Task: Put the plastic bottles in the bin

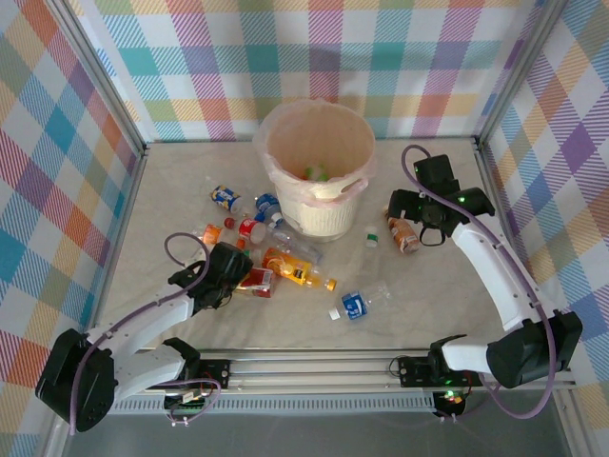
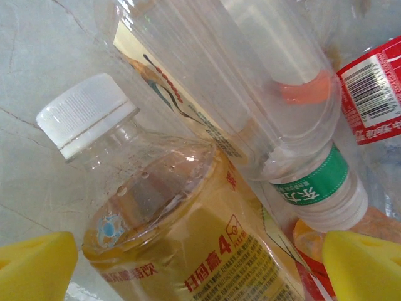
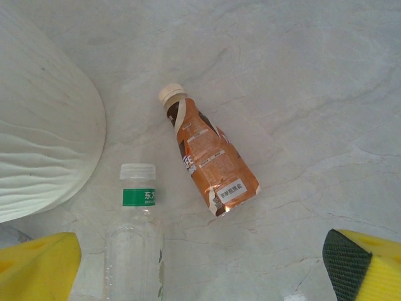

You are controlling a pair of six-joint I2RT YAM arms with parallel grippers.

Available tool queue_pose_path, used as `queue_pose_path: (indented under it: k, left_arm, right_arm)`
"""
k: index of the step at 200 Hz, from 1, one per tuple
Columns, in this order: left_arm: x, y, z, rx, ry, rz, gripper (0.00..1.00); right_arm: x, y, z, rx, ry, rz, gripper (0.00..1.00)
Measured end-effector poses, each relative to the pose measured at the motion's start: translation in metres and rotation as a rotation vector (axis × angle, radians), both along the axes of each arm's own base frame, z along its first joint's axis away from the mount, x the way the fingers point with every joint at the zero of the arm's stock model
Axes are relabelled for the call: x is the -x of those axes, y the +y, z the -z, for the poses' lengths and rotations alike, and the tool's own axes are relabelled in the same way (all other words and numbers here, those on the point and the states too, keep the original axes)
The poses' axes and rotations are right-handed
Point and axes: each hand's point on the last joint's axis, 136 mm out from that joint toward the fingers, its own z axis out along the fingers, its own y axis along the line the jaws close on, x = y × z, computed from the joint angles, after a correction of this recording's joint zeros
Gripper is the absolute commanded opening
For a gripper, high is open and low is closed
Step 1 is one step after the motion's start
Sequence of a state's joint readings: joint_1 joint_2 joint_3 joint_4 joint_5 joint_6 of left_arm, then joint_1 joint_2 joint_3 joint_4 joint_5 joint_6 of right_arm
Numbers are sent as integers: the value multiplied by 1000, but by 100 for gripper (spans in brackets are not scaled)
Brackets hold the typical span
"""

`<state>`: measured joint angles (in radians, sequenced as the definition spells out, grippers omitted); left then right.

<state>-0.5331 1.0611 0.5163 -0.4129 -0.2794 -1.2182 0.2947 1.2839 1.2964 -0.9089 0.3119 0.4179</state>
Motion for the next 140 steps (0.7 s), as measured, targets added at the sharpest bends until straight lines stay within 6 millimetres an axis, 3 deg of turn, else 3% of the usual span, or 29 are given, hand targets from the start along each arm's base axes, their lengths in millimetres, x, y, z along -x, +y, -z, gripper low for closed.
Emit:
queue_pose_path:
  k: [63,140]
  left_arm:
    - [2,-1,10,-2,35,-8,100]
    - [7,2,14,20,28,-35,93]
  right_arm:
    - [2,0,6,-9,12,13,100]
    - [2,0,6,-22,13,34,100]
